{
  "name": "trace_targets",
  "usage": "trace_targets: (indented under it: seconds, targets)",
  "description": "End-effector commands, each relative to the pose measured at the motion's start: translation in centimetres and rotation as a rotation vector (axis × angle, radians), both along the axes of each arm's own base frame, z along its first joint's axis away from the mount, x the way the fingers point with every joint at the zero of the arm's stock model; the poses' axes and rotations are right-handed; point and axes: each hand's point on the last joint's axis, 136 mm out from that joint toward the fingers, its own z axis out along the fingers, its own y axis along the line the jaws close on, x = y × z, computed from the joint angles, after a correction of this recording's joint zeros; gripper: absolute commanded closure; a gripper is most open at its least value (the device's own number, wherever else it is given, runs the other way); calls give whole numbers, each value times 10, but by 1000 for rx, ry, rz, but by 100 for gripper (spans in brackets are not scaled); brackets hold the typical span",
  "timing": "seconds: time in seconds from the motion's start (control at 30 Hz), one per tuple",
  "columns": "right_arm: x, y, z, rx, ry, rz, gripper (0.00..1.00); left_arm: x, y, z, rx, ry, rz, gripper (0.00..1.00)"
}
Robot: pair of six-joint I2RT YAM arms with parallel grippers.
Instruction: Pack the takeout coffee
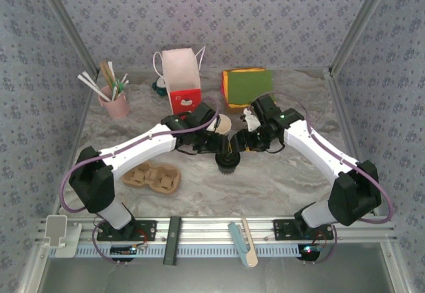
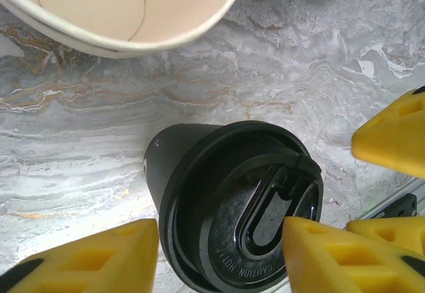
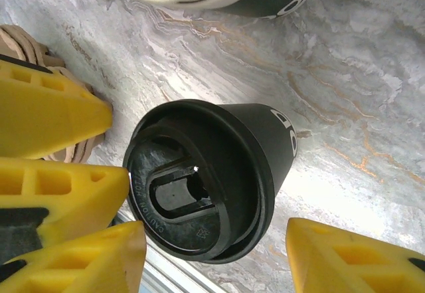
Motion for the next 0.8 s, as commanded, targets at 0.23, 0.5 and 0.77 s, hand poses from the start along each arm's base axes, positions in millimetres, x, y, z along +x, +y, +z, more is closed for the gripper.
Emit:
trace_targets:
  seconds: [0.23, 0.5, 0.77]
  targets:
    - [35, -20, 43, -29, -128, -102, 21, 30, 39, 79, -15, -188, 84, 12]
    - [68, -36, 68, -11, -208, -208, 0, 56, 83, 114, 29, -321, 208, 0]
    - [101, -39, 92, -9, -289, -266, 0, 76, 123, 151, -9, -419, 317, 0]
